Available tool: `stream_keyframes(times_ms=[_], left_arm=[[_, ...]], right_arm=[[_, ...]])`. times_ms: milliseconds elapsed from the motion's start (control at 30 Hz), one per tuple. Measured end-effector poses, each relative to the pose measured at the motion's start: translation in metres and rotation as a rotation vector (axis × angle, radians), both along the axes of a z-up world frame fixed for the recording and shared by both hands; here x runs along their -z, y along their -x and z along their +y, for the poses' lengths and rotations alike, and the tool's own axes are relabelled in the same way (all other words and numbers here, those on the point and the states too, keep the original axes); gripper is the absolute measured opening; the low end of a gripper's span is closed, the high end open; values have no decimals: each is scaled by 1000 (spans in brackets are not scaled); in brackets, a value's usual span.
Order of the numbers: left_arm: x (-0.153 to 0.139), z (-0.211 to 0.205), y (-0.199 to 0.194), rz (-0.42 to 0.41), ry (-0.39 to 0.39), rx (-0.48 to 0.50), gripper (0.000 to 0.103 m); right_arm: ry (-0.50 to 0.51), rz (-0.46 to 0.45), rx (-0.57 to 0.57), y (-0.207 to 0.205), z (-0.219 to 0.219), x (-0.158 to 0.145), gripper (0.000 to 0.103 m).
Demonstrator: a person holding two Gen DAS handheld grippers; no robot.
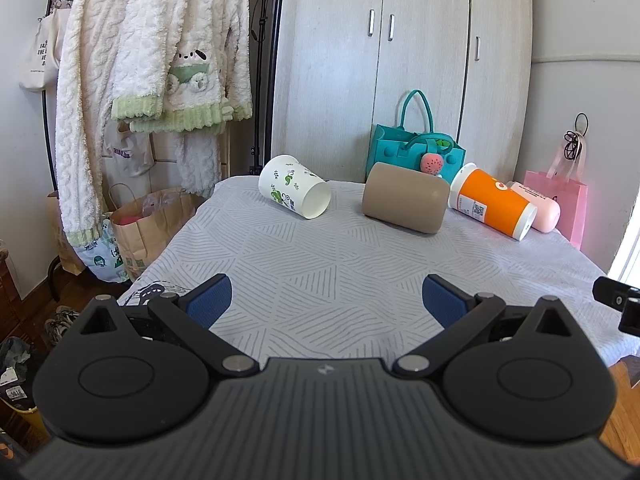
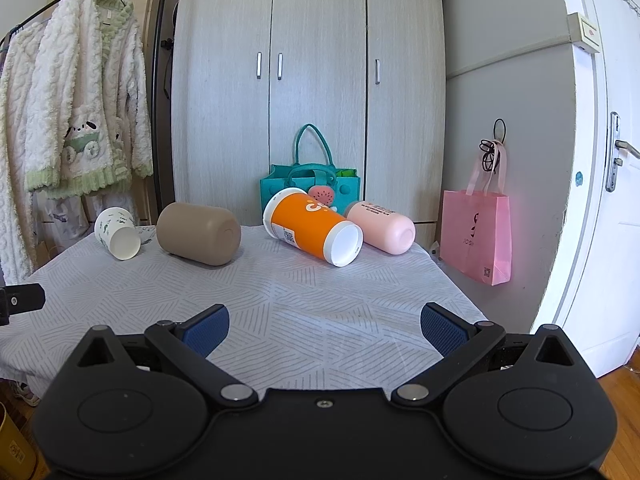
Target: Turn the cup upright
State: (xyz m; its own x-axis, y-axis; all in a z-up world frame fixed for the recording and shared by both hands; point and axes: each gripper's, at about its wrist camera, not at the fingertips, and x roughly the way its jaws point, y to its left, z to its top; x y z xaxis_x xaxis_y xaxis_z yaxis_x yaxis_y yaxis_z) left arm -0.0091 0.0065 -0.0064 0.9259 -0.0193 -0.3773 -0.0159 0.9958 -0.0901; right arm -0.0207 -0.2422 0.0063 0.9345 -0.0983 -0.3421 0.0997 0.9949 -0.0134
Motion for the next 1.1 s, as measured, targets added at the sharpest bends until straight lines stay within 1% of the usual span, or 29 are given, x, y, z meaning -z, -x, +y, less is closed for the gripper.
stream_keyframes(times_ms=[433, 600, 700, 800, 1000, 1100], left_arm=[[-1, 0, 2, 10, -4, 1, 103], [-8, -3, -2, 44, -16, 4, 103], [-18, -7, -10, 77, -23, 18, 103], [-32, -9, -21, 111, -21, 65, 103], [-65, -23, -49, 141, -54, 141, 103], [-78, -30, -68, 160, -37, 180, 103]], right_arm=[[2, 7, -2, 2, -1, -1, 103], [6, 23, -17, -1, -4, -4, 103], [-12, 48, -73, -6, -9, -11, 103], [-43, 84, -162, -13, -19, -26, 103], [-16, 143, -366, -36, -33, -66, 103], [2, 174, -455, -54, -36, -84, 103]])
